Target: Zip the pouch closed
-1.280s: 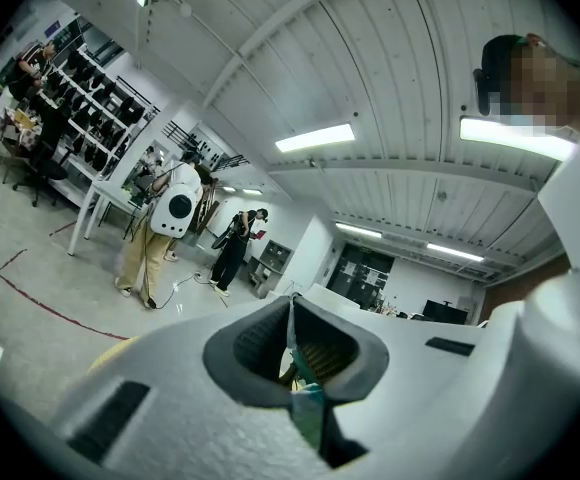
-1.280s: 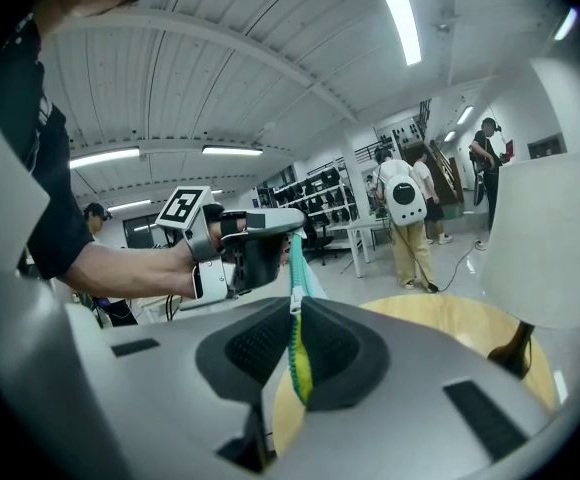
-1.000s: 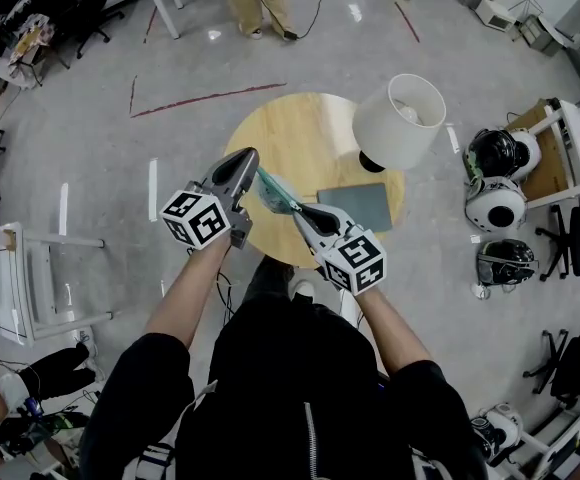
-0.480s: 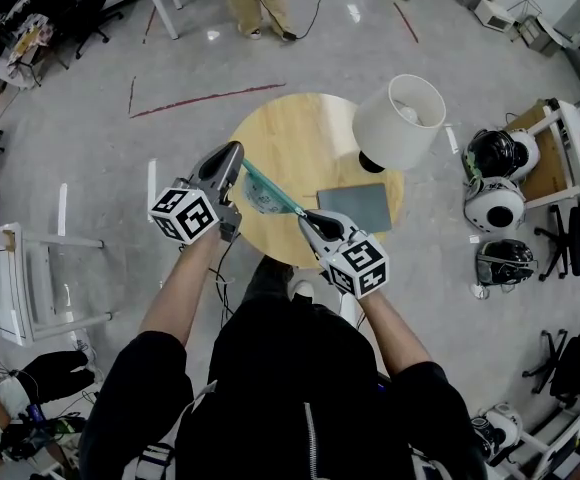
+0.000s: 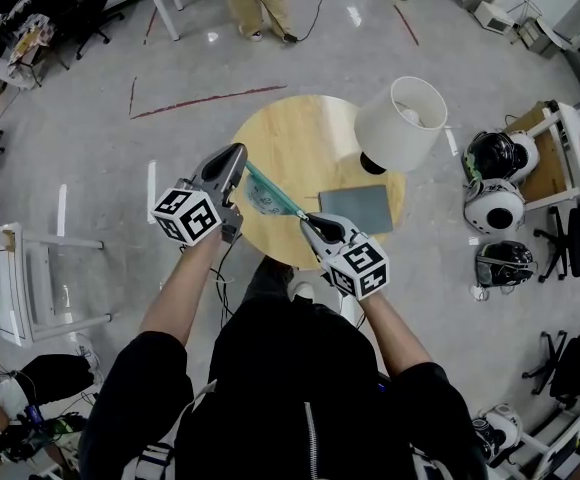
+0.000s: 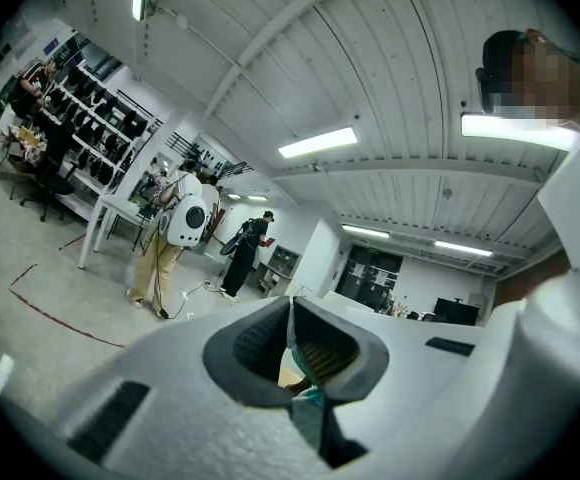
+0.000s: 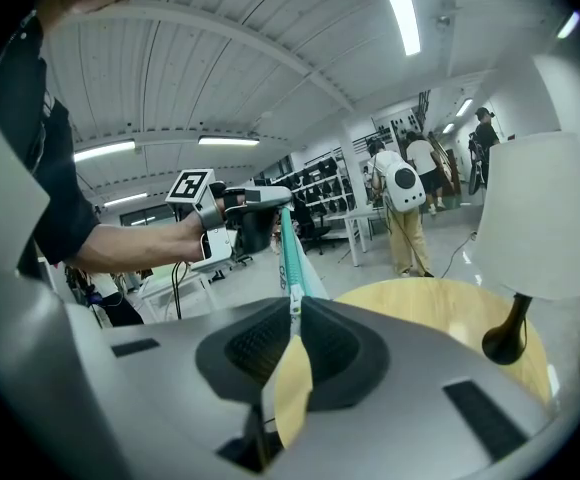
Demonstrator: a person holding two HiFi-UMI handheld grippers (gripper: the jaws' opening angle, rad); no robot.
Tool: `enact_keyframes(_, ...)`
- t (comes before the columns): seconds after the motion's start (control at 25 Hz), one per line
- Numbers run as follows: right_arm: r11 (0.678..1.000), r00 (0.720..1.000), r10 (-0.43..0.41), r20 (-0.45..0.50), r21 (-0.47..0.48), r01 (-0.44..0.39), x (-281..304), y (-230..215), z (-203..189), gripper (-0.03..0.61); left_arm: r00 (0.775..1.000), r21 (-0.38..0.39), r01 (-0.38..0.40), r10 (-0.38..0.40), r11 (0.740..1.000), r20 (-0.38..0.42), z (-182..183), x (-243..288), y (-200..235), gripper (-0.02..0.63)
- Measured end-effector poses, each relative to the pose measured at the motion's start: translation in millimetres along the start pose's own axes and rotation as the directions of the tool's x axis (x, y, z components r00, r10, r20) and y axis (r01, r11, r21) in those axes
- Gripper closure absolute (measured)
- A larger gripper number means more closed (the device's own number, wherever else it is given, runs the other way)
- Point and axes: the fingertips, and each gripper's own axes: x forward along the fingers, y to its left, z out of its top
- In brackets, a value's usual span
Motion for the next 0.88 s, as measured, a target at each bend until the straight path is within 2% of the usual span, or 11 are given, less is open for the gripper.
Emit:
enact_keyframes(0.32, 1.000, 1.000, -0.014, -0.022, -0.002, 0.014, 13, 3, 2, 0.541, 0.998, 0.020, 0.053, -0.054, 0.998, 0.015, 13, -5, -5, 0.598)
enact_keyframes(0.64, 1.000, 0.999, -0.026, -0.024, -0.009, 0.026, 18, -3, 6, 0.540, 0.996, 0.087, 0.086, -0.087, 0.992, 0.016, 26, 5, -19, 0.598)
enact_keyframes(0.88, 1.000, 0.999, -0.026, -0.018, -0.015, 0.026, 19, -3, 9, 0.543, 0.998, 0.044, 0.061, -0.062, 0.997, 0.022, 26, 4, -8, 0.598)
